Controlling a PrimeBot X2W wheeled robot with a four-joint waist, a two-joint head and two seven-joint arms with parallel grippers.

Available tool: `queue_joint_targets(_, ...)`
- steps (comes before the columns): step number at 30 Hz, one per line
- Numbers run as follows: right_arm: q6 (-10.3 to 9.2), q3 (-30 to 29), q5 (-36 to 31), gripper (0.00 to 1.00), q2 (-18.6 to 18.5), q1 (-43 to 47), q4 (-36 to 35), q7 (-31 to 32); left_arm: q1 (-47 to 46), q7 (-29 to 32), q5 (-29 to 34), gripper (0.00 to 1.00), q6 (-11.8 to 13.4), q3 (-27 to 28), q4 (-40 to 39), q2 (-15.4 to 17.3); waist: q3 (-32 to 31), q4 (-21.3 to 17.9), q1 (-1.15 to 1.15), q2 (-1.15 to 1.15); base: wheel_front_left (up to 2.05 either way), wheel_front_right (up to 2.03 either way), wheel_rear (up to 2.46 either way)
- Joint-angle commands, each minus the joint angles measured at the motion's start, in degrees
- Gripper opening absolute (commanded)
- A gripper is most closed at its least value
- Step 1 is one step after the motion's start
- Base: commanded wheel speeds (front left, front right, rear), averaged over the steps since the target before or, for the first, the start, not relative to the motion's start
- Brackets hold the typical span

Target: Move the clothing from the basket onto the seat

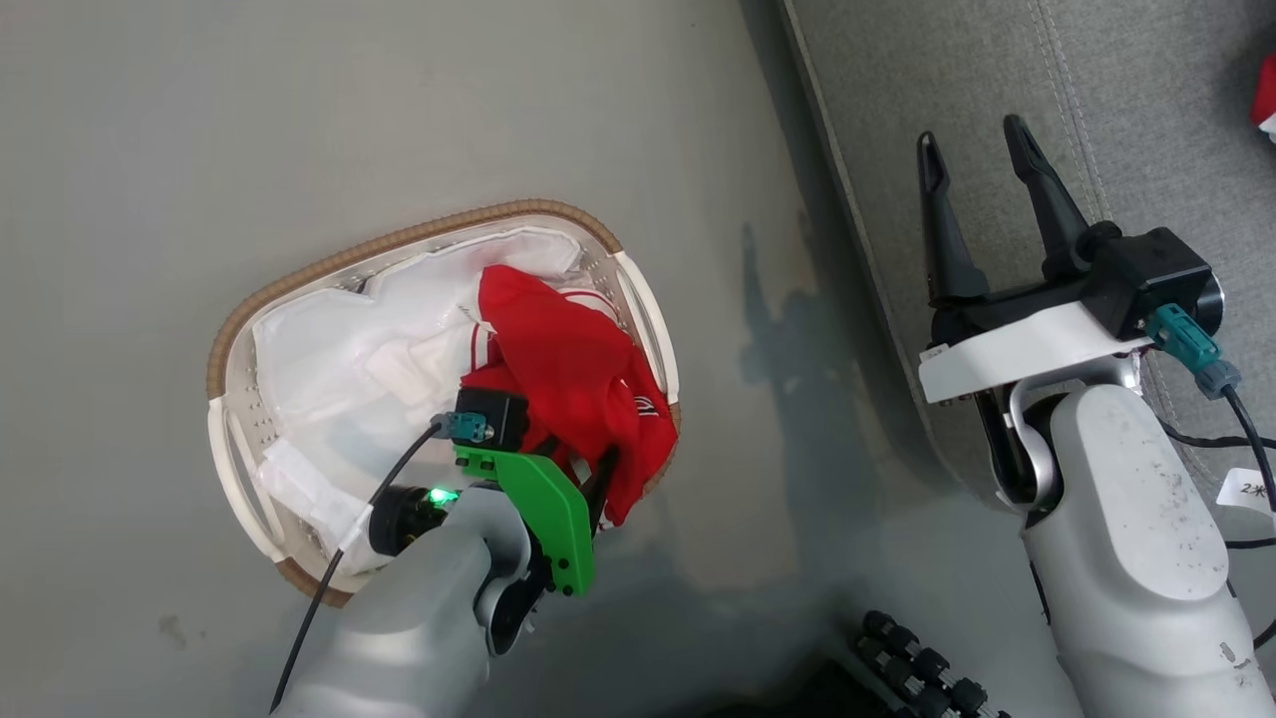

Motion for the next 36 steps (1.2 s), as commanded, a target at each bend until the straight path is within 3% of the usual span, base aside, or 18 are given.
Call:
queue_joint_targets(1,-0.06,0.1,0.5,1.00,-0.2,-0.4,-0.2,-0.1,-1.1,0.2,-1.1,1.00,-0.2,-0.6,0.5,0.4,0.6,-0.4,0.00,0.00,0.00,0.00,0.00)
queue_joint_targets(12,-0.06,1.2,0.9,1.00,-0.2,-2.2,-1.1,-0.1,-4.5,-1.9,-7.9,1.00,2.2,-3.7,1.7,0.4,3.6,-0.9,0.00,0.00,0.00,0.00,0.00)
queue_joint_targets(29,-0.06,2.6,1.2,1.00,-0.2,-5.4,-4.6,-0.1,-11.4,-6.3,-9.2,1.00,5.1,-10.9,7.1,0.4,10.0,-1.8,0.00,0.00,0.00,0.00,0.00)
queue_joint_targets(30,-0.06,2.6,1.2,1.00,-0.2,-5.6,-4.7,-0.1,-11.5,-6.2,-9.3,0.71,5.2,-11.4,7.5,0.4,10.1,-1.8,0.00,0.00,0.00,0.00,0.00)
queue_joint_targets(32,-0.06,2.6,1.3,1.00,-0.2,-5.8,-4.9,-0.1,-12.0,-6.9,-9.0,0.00,5.2,-12.3,8.3,0.4,10.2,-1.7,0.00,0.00,0.00,0.00,0.00)
queue_joint_targets(36,-0.06,2.4,1.3,1.00,-0.2,-5.6,-4.6,-0.1,-12.0,-8.5,-7.9,0.00,5.6,-13.9,10.4,0.4,9.5,-1.1,0.00,0.00,0.00,0.00,0.00)
